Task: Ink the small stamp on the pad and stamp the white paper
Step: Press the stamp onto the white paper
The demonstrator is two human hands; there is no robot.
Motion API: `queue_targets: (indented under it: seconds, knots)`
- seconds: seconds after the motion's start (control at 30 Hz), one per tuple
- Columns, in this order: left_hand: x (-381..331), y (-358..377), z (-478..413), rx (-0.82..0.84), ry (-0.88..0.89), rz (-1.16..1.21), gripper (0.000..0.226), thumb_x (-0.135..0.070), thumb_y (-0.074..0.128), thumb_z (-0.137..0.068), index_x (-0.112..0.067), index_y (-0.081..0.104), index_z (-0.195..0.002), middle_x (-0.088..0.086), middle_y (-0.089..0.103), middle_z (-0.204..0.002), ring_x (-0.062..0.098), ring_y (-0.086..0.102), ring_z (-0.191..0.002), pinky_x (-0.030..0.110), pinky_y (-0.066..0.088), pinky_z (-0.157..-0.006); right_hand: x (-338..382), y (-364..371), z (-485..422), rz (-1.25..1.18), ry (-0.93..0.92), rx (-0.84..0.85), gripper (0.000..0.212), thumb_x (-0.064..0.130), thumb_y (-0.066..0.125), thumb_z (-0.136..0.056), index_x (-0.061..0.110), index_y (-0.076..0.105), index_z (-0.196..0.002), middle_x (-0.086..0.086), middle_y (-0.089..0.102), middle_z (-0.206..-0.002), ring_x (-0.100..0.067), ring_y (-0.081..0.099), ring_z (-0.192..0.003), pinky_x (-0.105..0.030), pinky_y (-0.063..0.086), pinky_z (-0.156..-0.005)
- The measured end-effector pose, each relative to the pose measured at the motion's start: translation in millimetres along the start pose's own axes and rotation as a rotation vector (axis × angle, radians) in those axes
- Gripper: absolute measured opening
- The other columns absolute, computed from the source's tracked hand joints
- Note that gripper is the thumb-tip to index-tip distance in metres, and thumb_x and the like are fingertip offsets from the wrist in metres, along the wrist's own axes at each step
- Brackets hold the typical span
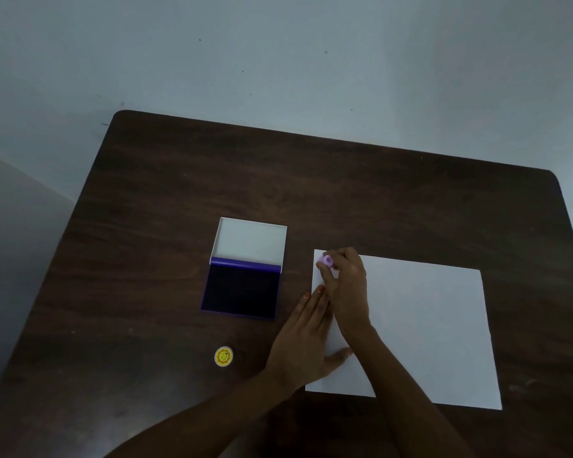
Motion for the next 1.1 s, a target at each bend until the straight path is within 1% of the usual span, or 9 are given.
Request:
queue_targets:
  seconds: [0.13,0.23,0.3,0.43,0.57,0.63,0.7,0.87,1.1]
  knots:
    - [1,-6,-1,0.126,-0.051,0.078,0.082,-0.068,0.022,-0.081,-0.005,0.042,-0.130,0.013,0.050,-0.134,0.025,0.046,-0.124,0.046,0.026,-0.101,0,-1,2,0.017,-0.001,0.003,0.026,0.013,0.058,-0.085,-0.002,0.056,-0.106,-0.019,0.061,-0.112,-0.029,0.057,-0.101,-0.022,0.038,-0.087]
    - [2,-2,-1,0.142,-0.071,0.170,0.088,-0.071,0.025,-0.078,-0.012,0.008,-0.142,0.005,0.009,-0.151,0.021,0.003,-0.138,0.043,-0.012,-0.107,2,-6,-3,-0.006,0.019,0.020,0.024,0.013,0.062,-0.083,-0.002,0.060,-0.101,-0.019,0.063,-0.108,-0.022,0.057,-0.093,-0.022,0.039,-0.083]
    - [3,4,0,0.146,-0.071,0.165,0.091,-0.070,0.034,-0.079,-0.019,-0.011,-0.139,-0.002,-0.011,-0.147,0.015,-0.016,-0.134,0.037,-0.022,-0.103,1,-12,-9,-0.026,0.019,0.040,0.019,0.014,0.064,-0.081,0.001,0.064,-0.095,-0.017,0.066,-0.101,-0.014,0.055,-0.085,-0.016,0.040,-0.075]
    - [5,8,-1,0.173,-0.061,0.137,0.090,-0.073,0.026,-0.078,-0.030,-0.035,-0.128,-0.009,-0.031,-0.142,0.007,-0.033,-0.128,0.029,-0.027,-0.100,-14,-36,-13,-0.444,0.306,-0.055,0.011,0.023,0.068,-0.077,0.017,0.069,-0.087,-0.001,0.070,-0.093,-0.008,0.061,-0.085,-0.014,0.044,-0.068]
    - [4,5,-1,0.170,-0.075,0.102,0.088,-0.073,0.022,-0.078,-0.024,-0.025,-0.134,-0.006,-0.023,-0.145,0.013,-0.026,-0.132,0.042,-0.021,-0.104,-27,-54,-12,-1.102,0.705,-0.148,0.003,0.017,0.069,-0.075,0.015,0.069,-0.077,0.001,0.070,-0.075,-0.006,0.067,-0.068,-0.015,0.052,-0.056]
    - [3,2,-1,0.171,-0.074,0.049,0.089,-0.071,0.024,-0.079,-0.016,-0.007,-0.141,0.001,-0.005,-0.151,0.017,-0.007,-0.137,0.048,-0.005,-0.108,-32,-57,-11,-1.324,0.858,-0.186,0.011,0.017,0.069,-0.076,0.008,0.063,-0.080,-0.004,0.070,-0.066,-0.008,0.066,-0.058,-0.015,0.053,-0.049]
    - [2,-1,-1,0.144,-0.076,-0.006,0.087,-0.070,0.025,-0.080,-0.009,0.013,-0.142,0.006,0.016,-0.150,0.019,0.014,-0.136,0.048,0.011,-0.106,-36,-56,-12,-1.399,0.889,-0.169,0.013,0.019,0.066,-0.079,0.007,0.062,-0.083,-0.005,0.071,-0.062,-0.008,0.066,-0.054,-0.015,0.053,-0.048]
    - [2,0,-1,0.133,-0.060,-0.058,0.086,-0.070,0.026,-0.080,-0.006,0.026,-0.138,0.009,0.035,-0.145,0.019,0.024,-0.132,0.043,0.022,-0.104,-45,-52,-15,-1.448,0.883,-0.124,0.014,0.021,0.062,-0.082,0.007,0.063,-0.082,-0.005,0.074,-0.062,-0.009,0.068,-0.056,-0.015,0.056,-0.053]
    - [2,2,-1,0.136,-0.069,0.023,0.086,-0.069,0.024,-0.081,-0.010,0.010,-0.142,0.006,0.011,-0.150,0.021,0.010,-0.137,0.049,0.009,-0.107,-44,-49,-18,-1.408,0.893,-0.106,0.014,0.022,0.063,-0.081,0.008,0.063,-0.083,-0.004,0.074,-0.060,-0.009,0.068,-0.054,-0.016,0.055,-0.050]
Point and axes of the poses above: each hand's wrist, its own z-axis away from the middle knuckle, its own y-axis out of the palm, x = y × z, the point moved 3 cm from there along -z, towards the middle knuckle
